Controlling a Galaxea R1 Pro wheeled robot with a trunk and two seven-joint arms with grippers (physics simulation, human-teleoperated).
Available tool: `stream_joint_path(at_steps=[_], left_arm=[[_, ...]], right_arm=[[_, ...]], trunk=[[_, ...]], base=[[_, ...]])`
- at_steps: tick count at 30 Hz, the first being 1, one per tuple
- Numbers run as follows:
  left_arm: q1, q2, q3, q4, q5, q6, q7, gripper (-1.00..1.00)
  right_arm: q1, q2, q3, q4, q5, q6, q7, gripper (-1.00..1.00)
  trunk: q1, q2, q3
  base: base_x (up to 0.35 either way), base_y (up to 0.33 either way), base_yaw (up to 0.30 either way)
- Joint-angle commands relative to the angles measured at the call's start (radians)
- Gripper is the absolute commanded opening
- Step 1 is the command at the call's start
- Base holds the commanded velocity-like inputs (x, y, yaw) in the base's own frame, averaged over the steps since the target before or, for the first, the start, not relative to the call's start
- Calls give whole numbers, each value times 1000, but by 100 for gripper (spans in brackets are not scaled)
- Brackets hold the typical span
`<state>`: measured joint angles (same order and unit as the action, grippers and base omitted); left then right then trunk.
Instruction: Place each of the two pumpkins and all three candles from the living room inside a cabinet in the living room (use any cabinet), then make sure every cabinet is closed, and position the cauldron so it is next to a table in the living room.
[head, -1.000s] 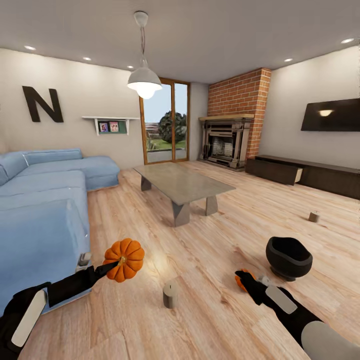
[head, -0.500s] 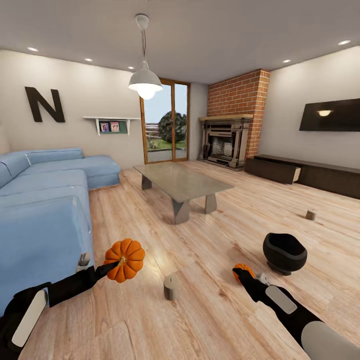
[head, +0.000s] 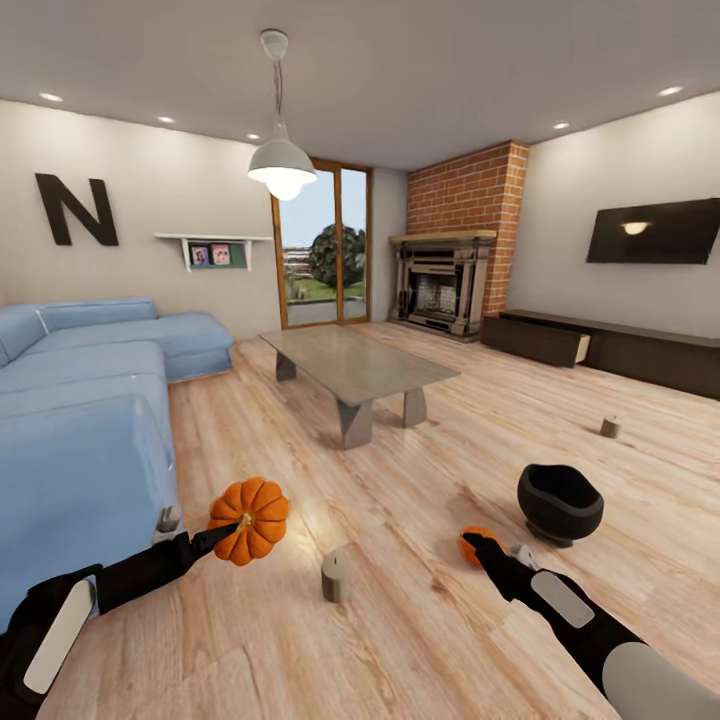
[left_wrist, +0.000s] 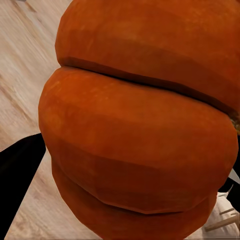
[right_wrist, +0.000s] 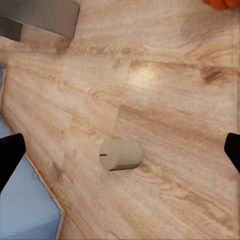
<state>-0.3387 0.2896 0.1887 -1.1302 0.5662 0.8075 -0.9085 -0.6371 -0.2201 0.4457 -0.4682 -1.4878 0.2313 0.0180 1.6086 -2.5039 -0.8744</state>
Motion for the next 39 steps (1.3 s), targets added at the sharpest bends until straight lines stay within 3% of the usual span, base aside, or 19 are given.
stream_joint_path(at_steps=[1,14,19,29,35,39], left_arm=[[0,0,1,0,3,5,-1,-100],[0,0,3,0,3,5,-2,-100],[0,0,7,2,4,6,-2,-100],[0,0,10,1,6,8,-3,-100],[-2,-2,10,-21,8,9,1,-100],[-2,-3,11,-51,9,10,0,-100]], right_arm=[[-1,-1,5,0,-5,0,2,100],[-1,-1,6,-1,-2,-2,6,100],[-1,-1,5,0,-1,-4,80,100],[-1,-2,12,-1,0,-4,111,100],[-1,-2,14,-1,1,2,214,100],[-1,-2,15,-1,1,2,237,100]], trunk=[[0,0,0],[0,0,13],[0,0,15],[0,0,15],[0,0,15],[0,0,15]], base=[[0,-5,-225],[0,-82,-238],[0,-192,-86],[32,-45,-4],[167,-54,0],[22,-6,0]])
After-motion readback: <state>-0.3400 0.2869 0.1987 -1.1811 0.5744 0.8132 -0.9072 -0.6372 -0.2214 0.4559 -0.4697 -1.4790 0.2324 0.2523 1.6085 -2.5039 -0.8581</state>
